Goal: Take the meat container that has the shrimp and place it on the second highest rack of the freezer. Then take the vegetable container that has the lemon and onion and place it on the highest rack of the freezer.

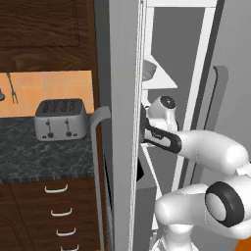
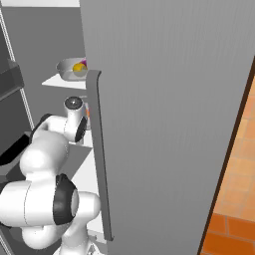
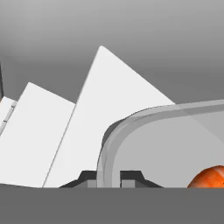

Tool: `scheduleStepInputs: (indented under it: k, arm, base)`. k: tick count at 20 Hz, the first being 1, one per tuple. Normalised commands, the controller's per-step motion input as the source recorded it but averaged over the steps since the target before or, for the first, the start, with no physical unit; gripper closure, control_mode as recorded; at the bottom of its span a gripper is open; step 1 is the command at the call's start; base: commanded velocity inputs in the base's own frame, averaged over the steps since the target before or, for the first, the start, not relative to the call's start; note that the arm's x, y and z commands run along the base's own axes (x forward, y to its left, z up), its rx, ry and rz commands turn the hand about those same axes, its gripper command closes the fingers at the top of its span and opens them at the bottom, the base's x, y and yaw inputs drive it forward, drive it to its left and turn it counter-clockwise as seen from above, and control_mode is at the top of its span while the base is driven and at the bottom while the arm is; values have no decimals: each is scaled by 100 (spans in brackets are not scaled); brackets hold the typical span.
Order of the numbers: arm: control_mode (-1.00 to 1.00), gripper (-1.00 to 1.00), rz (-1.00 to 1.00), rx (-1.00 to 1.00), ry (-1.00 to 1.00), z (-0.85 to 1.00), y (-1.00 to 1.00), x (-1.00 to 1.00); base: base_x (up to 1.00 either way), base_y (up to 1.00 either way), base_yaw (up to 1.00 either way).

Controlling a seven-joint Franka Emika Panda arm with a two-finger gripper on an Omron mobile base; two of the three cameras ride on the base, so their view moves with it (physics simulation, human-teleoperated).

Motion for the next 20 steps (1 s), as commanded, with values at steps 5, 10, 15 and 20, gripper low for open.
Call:
scheduleStepInputs:
  k: [5,10,15,20]
  arm:
    - [-100,100,7,2,1,-16,8,100]
    - [-100,100,9,-4,6,-79,8,98]
    - [-100,100,2,-8,0,-92,5,86]
    - [-100,-100,0,-6,-25,-37,18,-13]
  base:
    - [0,0,0]
    - [0,0,0]
    - [0,0,0]
    - [0,0,0]
